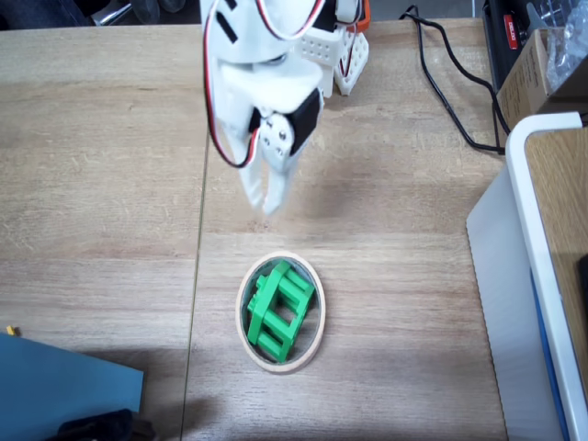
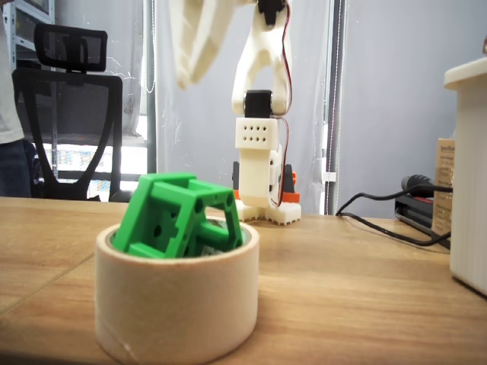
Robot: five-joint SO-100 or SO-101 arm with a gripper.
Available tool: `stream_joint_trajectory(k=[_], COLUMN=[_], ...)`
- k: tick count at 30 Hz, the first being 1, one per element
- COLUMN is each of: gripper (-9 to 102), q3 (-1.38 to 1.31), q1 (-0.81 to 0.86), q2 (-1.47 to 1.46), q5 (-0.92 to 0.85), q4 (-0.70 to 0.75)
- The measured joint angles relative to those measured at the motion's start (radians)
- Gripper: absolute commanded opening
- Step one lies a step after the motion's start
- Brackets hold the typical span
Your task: Grasp a component and put it in the bin.
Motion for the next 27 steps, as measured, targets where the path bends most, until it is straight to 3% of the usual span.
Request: stream_joint_trajectory(k=[12, 27], gripper=[2, 2], q3=[0.293, 0.337], q1=[0.13, 0.548], q2=[0.359, 0.58], q5=[0.0, 0.0], q4=[0.0, 0.0])
